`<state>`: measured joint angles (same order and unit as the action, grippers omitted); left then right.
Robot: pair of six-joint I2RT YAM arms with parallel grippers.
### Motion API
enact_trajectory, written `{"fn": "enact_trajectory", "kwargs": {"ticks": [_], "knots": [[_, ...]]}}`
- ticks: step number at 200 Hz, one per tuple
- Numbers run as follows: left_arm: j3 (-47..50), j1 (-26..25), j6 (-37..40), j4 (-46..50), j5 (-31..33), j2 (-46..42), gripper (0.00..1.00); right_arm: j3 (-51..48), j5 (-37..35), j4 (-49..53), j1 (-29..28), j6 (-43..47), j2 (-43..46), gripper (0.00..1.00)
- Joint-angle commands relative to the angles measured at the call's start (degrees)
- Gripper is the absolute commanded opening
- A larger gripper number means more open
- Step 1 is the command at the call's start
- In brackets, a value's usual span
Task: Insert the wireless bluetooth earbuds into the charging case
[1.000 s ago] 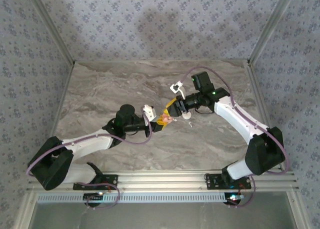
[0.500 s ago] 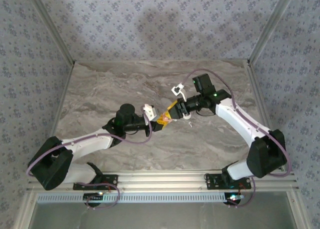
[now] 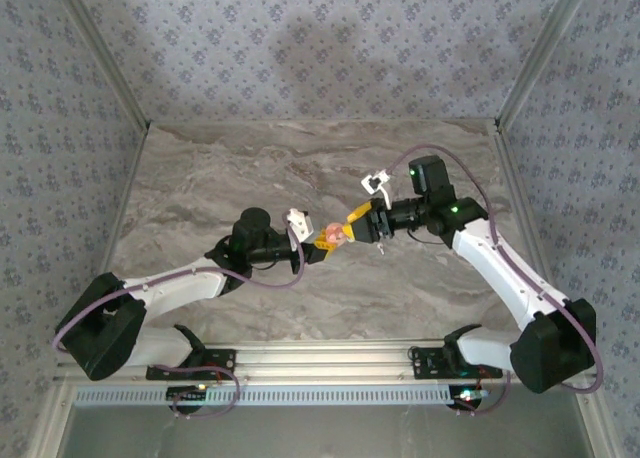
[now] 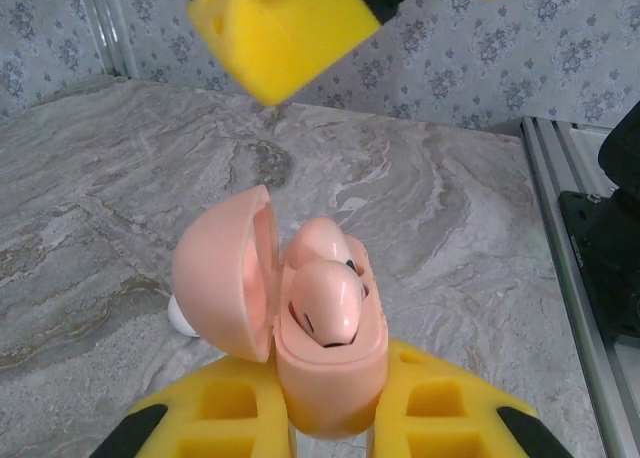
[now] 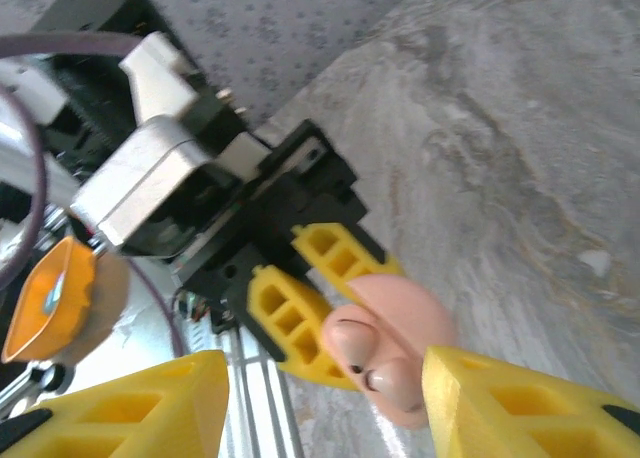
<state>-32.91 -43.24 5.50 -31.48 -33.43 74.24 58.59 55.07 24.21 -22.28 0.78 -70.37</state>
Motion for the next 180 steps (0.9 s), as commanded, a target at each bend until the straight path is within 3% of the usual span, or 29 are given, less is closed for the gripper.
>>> {"fn": "enact_trajectory", "kwargs": {"ticks": [1, 87, 180], "knots": [[-0.86, -0.09, -0.22, -0.94, -0.86, -1.54, 0.09, -0.22, -3.68, -1.50, 0.81, -2.02, -0.10, 0.57], [-1.38, -0.16, -0.57, -0.60, -0.59, -2.17, 0.10, 2.79, 8.61, -3.03, -1.97, -2.54, -8.98, 0.58], [-0.94, -0.10, -1.25, 0.64, 1.26, -2.08, 0.10, -4.17, 11.02, -6.84, -0.19, -4.67, 0.59, 0.54]]}}
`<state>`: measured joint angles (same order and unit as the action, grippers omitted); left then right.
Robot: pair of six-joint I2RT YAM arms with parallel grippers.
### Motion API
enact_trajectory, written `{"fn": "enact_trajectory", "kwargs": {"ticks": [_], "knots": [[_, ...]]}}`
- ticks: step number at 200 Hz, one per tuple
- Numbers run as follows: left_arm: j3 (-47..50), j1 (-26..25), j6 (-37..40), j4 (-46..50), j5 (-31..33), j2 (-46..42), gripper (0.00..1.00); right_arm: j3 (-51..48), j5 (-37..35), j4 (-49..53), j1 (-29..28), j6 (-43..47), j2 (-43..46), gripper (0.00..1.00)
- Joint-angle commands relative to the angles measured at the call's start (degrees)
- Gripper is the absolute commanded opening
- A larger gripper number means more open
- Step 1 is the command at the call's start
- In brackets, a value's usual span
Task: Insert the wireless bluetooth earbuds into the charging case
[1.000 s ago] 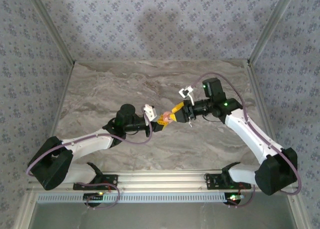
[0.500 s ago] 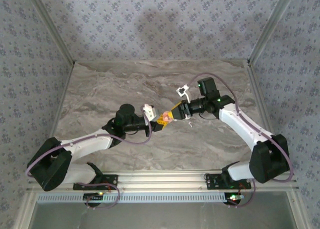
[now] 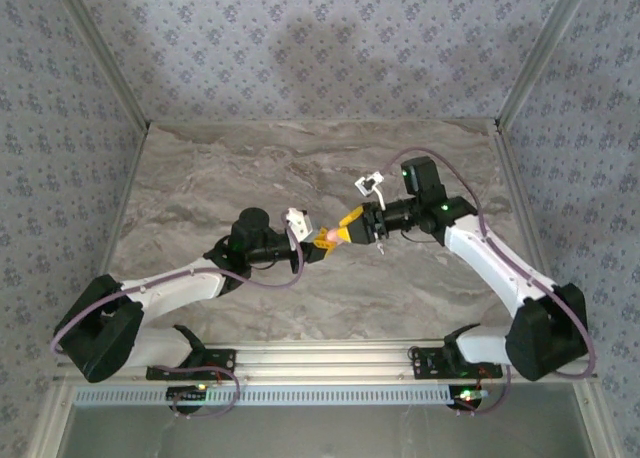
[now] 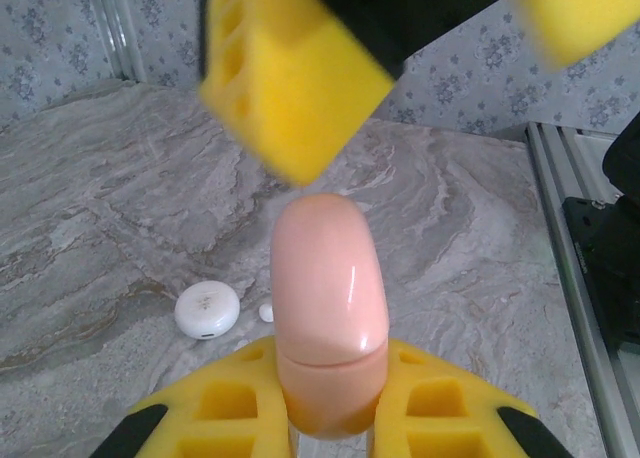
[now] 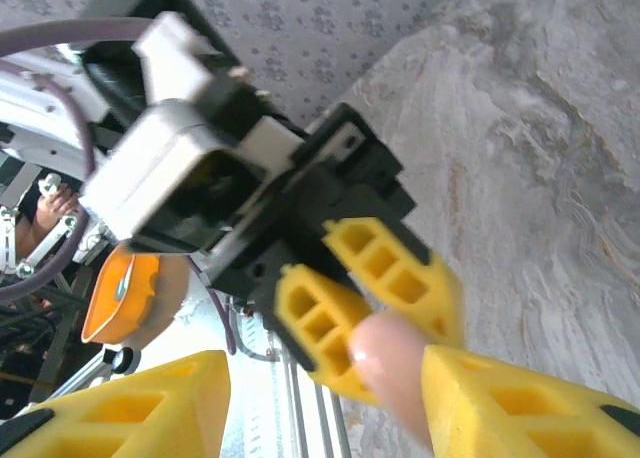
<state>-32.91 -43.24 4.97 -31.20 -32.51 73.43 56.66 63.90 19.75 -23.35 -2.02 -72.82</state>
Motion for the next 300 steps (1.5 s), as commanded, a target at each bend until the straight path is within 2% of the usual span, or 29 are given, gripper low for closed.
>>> {"fn": "enact_trajectory", "kwargs": {"ticks": [1, 20, 45, 99, 128, 162, 212, 255, 300], "knots": [[-0.94, -0.09, -0.74, 0.40, 0.34, -1.23, 0.10, -2.34, 2.10, -2.45, 0.91, -1.90, 3.12, 0.54], [-1.10, -0.13, -1.37, 1.02, 0.67, -1.27, 0.10, -3.81, -0.25, -3.25, 1.62, -2.81, 4.65, 0.54], [-2.08, -0.09, -3.75, 3.98, 2.85, -1.19, 0.10, -5.24, -7.14, -4.40, 2.78, -4.90, 5.73, 0.54], [-9.14, 1.47, -12.20, 21.89, 9.58, 1.35, 0.09, -8.19, -24.69, -7.26, 3.52, -10.31, 4.41, 0.53], [-13.74, 4.33, -18.91, 31.68, 11.24, 5.40, 0.09, -10.02, -31.67, -9.65, 3.49, -13.04, 1.88, 0.53], [-18.09, 7.54, -23.70, 38.15, 10.96, 11.32, 0.08, -10.20, -32.79, -14.34, 3.14, -15.71, -2.78, 0.52], [-27.01, 13.50, -28.59, 47.29, 9.51, 21.49, 0.08, -8.66, -33.86, -13.69, 2.14, -14.54, -7.47, 0.52], [-34.17, 15.50, -30.05, 53.82, 8.52, 29.48, 0.09, -8.28, -33.58, -14.07, 1.58, -14.51, -9.06, 0.52], [-38.19, 16.96, -30.84, 56.42, 7.60, 34.35, 0.10, -7.36, -33.31, -13.34, 1.25, -13.75, -10.46, 0.52]]}}
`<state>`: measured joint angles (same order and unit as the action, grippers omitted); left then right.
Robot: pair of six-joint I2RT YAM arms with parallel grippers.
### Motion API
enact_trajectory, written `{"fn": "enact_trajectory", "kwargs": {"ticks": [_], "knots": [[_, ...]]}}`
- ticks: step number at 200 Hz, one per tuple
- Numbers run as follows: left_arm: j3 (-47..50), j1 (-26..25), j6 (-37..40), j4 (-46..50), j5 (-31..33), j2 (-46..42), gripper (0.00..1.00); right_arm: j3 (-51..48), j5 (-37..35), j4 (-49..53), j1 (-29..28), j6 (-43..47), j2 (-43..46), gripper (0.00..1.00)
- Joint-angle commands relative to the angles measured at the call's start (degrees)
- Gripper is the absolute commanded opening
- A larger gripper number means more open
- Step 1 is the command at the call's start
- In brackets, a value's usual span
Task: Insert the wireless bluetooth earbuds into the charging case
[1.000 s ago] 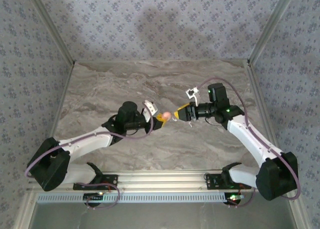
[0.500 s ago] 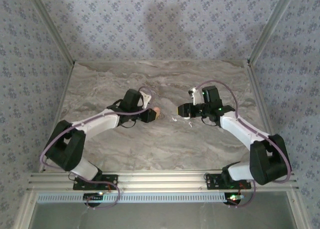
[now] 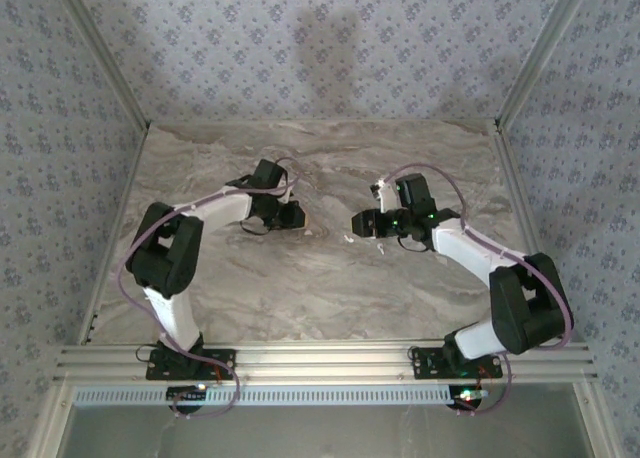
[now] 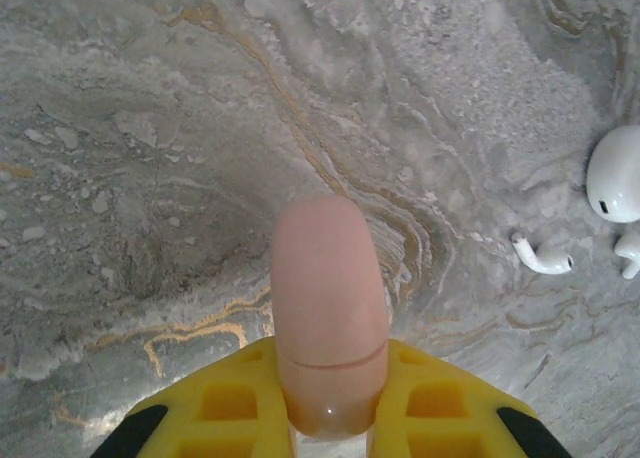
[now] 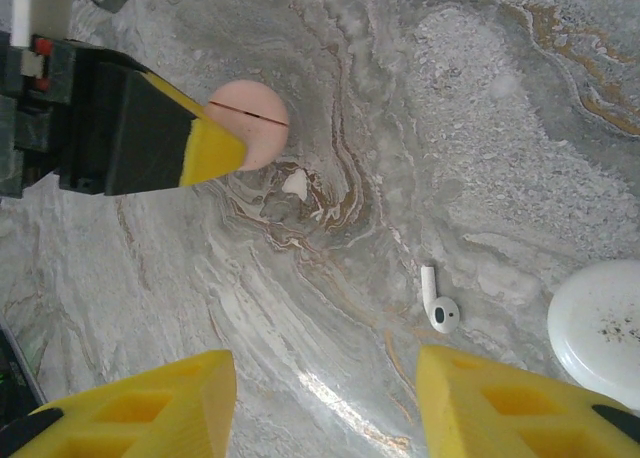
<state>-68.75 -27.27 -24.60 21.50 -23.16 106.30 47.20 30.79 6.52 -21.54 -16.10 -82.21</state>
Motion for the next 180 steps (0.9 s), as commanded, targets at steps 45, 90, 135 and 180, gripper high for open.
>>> {"fn": "enact_trajectory", "kwargs": {"ticks": [45, 90, 135, 180], "knots": [[-2.71, 2.69, -1.77, 4.35, -2.42, 2.90, 0.14, 2.48, -0.29, 0.66, -0.83, 0.94, -1.36, 0.52], [-2.70, 3.87, -1.21, 5.72, -1.92, 3.30, 0.28, 3.11, -0.72, 1.53, -0.98, 1.22, -1.35, 0.51], [-3.68, 4.82, 0.93, 8.79, 1.36, 2.71, 0.41, 4.51, -2.18, 4.15, -1.62, 2.43, -1.30, 0.52], [-3.65, 5.30, 2.75, 11.29, 5.46, -0.61, 0.45, 5.90, -3.65, 7.27, -2.11, 3.34, -1.11, 0.53]]}}
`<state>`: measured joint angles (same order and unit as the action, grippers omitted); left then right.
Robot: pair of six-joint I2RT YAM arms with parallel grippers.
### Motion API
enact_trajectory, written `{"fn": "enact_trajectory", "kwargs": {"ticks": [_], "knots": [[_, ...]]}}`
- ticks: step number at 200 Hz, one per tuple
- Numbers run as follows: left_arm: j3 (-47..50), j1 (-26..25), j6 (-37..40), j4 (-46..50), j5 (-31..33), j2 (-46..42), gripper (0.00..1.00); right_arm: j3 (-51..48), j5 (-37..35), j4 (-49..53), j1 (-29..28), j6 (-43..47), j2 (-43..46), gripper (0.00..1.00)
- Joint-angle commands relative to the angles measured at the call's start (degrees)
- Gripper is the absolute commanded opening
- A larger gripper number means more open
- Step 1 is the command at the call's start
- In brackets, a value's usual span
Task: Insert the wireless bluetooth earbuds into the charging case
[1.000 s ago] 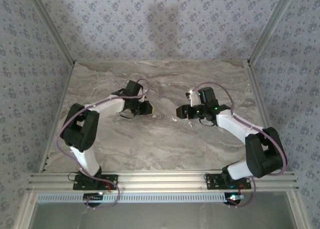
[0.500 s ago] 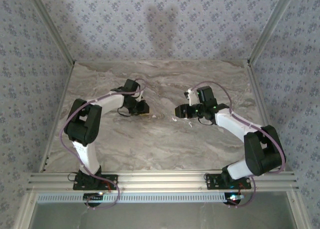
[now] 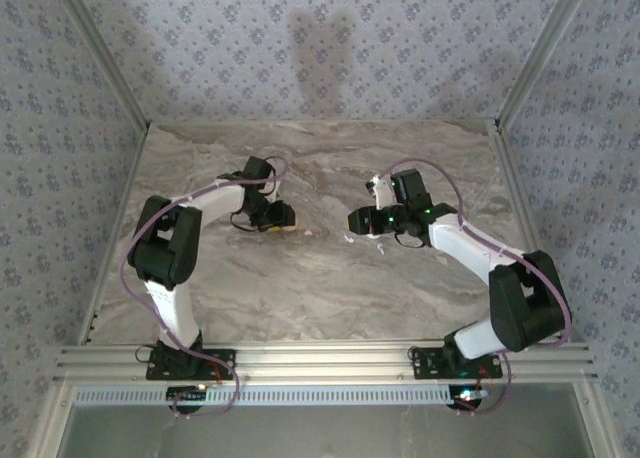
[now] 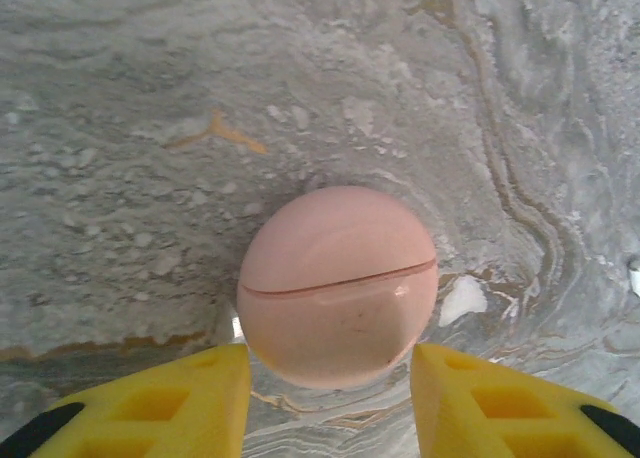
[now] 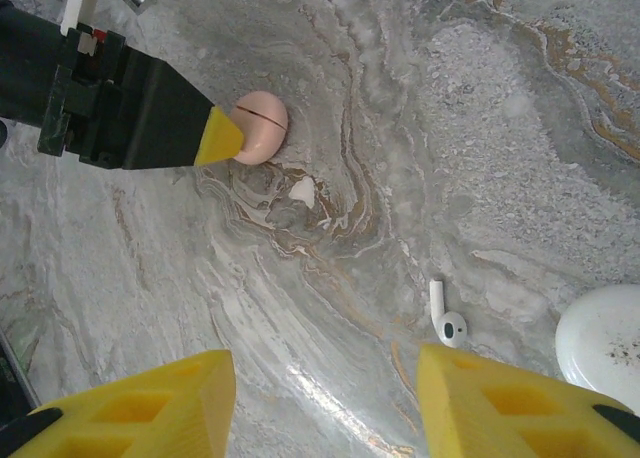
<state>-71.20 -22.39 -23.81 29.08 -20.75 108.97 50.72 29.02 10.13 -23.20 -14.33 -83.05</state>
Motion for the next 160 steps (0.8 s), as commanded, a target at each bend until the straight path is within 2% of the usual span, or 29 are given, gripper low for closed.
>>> {"fn": "enact_trajectory", "kwargs": {"ticks": [1, 52, 103, 135, 160], "knots": [[-1.12, 0.42, 1.99, 3.70, 3.16, -3.43, 0.45, 2.42, -1.91, 3.84, -0.44, 1.62, -0.28, 0.53], [3.40, -0.73, 2.54, 2.37, 11.36, -13.61, 0.46, 7.36, -11.51, 15.62, -0.22, 5.98, -2.13, 0.55], [9.72, -4.53, 2.68, -4.93, 22.36, -20.60, 0.46, 15.95, -18.93, 31.25, 0.18, 9.19, -11.31, 0.56], [12.34, -5.80, 2.07, -8.77, 23.08, -20.80, 0.46, 23.13, -26.11, 38.27, -0.09, 10.20, -18.05, 0.57], [13.96, -6.35, 1.78, -10.02, 23.29, -20.75, 0.46, 26.12, -27.97, 40.70, -0.17, 10.28, -21.44, 0.61]]}}
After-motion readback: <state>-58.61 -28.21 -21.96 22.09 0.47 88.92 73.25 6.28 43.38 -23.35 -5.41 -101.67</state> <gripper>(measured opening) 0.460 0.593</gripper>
